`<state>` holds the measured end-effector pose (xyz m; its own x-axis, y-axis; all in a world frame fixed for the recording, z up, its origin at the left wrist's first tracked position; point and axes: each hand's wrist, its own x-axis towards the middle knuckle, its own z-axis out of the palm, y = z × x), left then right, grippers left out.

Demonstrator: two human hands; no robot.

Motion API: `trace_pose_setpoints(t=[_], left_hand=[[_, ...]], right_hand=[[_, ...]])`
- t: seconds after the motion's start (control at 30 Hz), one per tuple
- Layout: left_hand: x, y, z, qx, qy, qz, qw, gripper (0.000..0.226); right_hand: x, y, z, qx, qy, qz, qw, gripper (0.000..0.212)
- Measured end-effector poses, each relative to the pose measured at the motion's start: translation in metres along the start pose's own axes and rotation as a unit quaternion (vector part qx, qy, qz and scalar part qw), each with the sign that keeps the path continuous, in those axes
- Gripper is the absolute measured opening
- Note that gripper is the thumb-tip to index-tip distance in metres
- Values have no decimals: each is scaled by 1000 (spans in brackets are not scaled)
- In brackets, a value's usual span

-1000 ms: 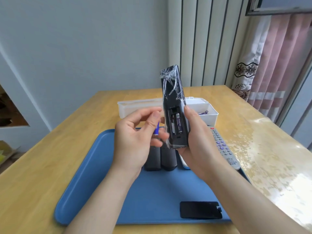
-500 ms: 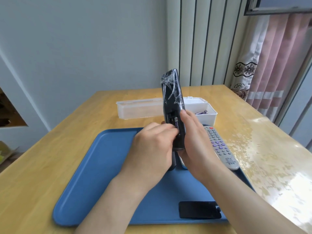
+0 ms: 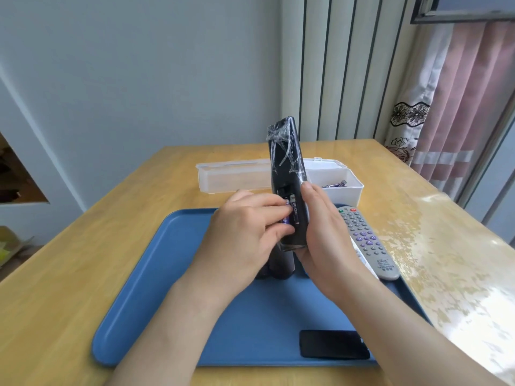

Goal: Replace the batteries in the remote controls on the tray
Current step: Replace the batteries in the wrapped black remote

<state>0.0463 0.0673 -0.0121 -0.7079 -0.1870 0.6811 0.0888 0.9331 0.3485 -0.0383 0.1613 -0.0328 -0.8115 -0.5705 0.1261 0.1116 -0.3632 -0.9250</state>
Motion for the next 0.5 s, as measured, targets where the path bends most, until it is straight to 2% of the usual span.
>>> trace_pose_setpoints(t=[0.17,0.3,0.4,0.5], left_hand=[[0,4,3,-118,43,-150,981,29],[1,13,0,-299,45,-289,908,33],[1,17,0,-402,43,-322,856,34],[2,18,2,-461,61,-341,817,36]], right_hand=[[-3,-3,4,-1,-1,1,1000,26],[-5,-5,9,-7,-8,-21,1000,25],[-9,-5,12,-17,-30,-32,999,28],[-12,-6,13,-22,-50,-30,998,21]])
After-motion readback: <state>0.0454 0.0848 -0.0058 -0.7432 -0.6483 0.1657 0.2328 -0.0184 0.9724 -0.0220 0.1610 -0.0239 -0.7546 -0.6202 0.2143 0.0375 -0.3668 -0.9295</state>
